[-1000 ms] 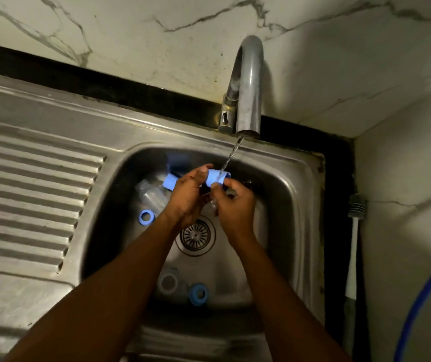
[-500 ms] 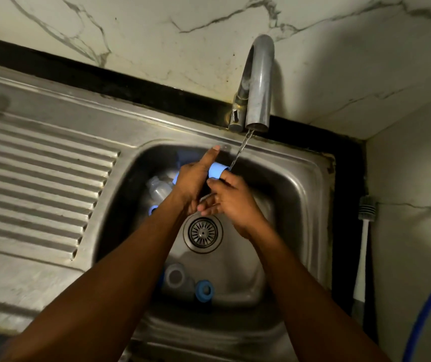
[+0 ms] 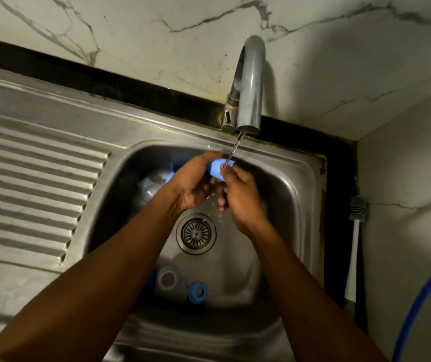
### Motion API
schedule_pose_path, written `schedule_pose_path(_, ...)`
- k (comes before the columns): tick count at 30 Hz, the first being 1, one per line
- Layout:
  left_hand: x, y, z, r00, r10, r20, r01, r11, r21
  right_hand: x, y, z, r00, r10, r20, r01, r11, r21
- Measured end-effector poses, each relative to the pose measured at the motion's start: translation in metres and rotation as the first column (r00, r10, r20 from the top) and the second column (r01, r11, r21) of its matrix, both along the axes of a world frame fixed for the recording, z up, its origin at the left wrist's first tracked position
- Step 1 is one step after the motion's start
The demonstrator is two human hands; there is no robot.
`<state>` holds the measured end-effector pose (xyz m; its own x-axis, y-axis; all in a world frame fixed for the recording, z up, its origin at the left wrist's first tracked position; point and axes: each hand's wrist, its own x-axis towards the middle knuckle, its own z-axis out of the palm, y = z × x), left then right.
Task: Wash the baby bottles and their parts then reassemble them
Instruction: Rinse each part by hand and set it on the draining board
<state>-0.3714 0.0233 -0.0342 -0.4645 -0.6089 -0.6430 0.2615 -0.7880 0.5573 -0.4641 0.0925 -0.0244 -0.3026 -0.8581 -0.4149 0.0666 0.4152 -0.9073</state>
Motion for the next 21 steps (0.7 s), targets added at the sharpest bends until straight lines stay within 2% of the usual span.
schedule_pose_path(1,0.001,0.001,0.002,0.997,0.025,-0.076,-0.026,1.000,-0.009,0.007,-0.002,0.007,0.964,-0.089,0.251,0.080,0.996,0.044)
schedule_pose_path(2,0.001,0.001,0.002,0.986,0.071,-0.151,-0.068,0.997,0.023,0.010,0.000,0.009,0.943,-0.078,0.325,0.065,0.997,0.049)
schedule_pose_path(3,-0.001,0.000,0.001,0.977,0.118,-0.180,-0.108,0.992,0.065,0.009,0.003,0.008,0.976,0.012,0.218,-0.013,1.000,0.007)
schedule_pose_path(4,-0.004,-0.001,-0.003,0.982,0.136,-0.128,-0.125,0.988,0.093,0.005,0.008,0.003,0.987,0.160,-0.030,-0.161,0.986,-0.048)
schedule_pose_path(5,-0.007,-0.003,-0.005,0.993,0.116,-0.035,-0.111,0.988,0.106,-0.002,0.012,-0.006,0.864,0.319,-0.390,-0.363,0.931,-0.044)
schedule_pose_path(6,-0.008,-0.003,-0.007,0.995,0.063,0.077,-0.070,0.993,0.097,-0.012,0.016,-0.016,0.621,0.419,-0.662,-0.521,0.852,0.050)
schedule_pose_path(7,-0.010,-0.004,-0.007,0.987,0.013,0.159,-0.028,0.995,0.091,-0.019,0.018,-0.023,0.441,0.457,-0.772,-0.584,0.800,0.140)
schedule_pose_path(8,-0.010,-0.004,-0.009,0.982,-0.021,0.189,0.004,0.996,0.085,-0.022,0.020,-0.025,0.410,0.450,-0.793,-0.573,0.804,0.160)
schedule_pose_path(9,-0.010,-0.003,-0.008,0.983,-0.038,0.180,0.025,0.997,0.076,-0.020,0.019,-0.024,0.497,0.407,-0.766,-0.528,0.843,0.105)
schedule_pose_path(10,-0.008,-0.001,-0.006,0.988,-0.043,0.147,0.036,0.998,0.049,-0.016,0.016,-0.018,0.687,0.328,-0.648,-0.407,0.913,0.031)
schedule_pose_path(11,-0.006,0.000,-0.003,0.997,-0.032,0.072,0.030,0.999,0.026,-0.010,0.012,-0.012,0.892,0.189,-0.411,-0.216,0.976,-0.022)
schedule_pose_path(12,-0.003,0.001,-0.004,1.000,-0.005,-0.026,0.005,1.000,0.002,-0.005,0.008,-0.006,0.993,0.062,-0.096,-0.062,0.998,0.000)
schedule_pose_path(13,-0.001,0.004,-0.003,0.989,0.028,-0.145,-0.030,1.000,-0.010,0.000,0.005,0.002,0.982,-0.036,0.183,0.032,0.999,0.025)
schedule_pose_path(14,0.002,0.007,-0.005,0.973,0.057,-0.225,-0.063,0.998,-0.019,0.004,0.005,0.008,0.947,-0.062,0.315,0.055,0.998,0.033)
schedule_pose_path(15,0.001,0.008,-0.008,0.969,0.072,-0.234,-0.081,0.996,-0.031,0.004,0.006,0.009,0.958,-0.026,0.287,0.026,1.000,0.004)
schedule_pose_path(16,0.000,0.006,-0.012,0.983,0.101,-0.152,-0.109,0.993,-0.041,0.001,0.009,0.008,0.991,0.081,0.103,-0.077,0.996,-0.047)
schedule_pose_path(17,-0.002,0.005,-0.015,0.992,0.123,-0.032,-0.125,0.991,-0.046,-0.005,0.012,0.003,0.939,0.255,-0.232,-0.272,0.961,-0.043)
schedule_pose_path(18,-0.004,0.003,-0.020,0.986,0.137,0.095,-0.134,0.990,-0.042,-0.015,0.014,-0.003,0.713,0.421,-0.560,-0.478,0.877,0.052)
schedule_pose_path(19,-0.006,0.003,-0.020,0.972,0.145,0.183,-0.143,0.989,-0.027,-0.024,0.015,-0.011,0.459,0.508,-0.729,-0.594,0.786,0.174)
schedule_pose_path(20,-0.007,0.003,-0.021,0.966,0.137,0.221,-0.138,0.990,-0.008,-0.028,0.016,-0.014,0.345,0.529,-0.776,-0.613,0.753,0.241)
schedule_pose_path(21,-0.006,0.002,-0.022,0.972,0.108,0.210,-0.114,0.993,0.013,-0.027,0.016,-0.013,0.380,0.495,-0.782,-0.587,0.782,0.210)
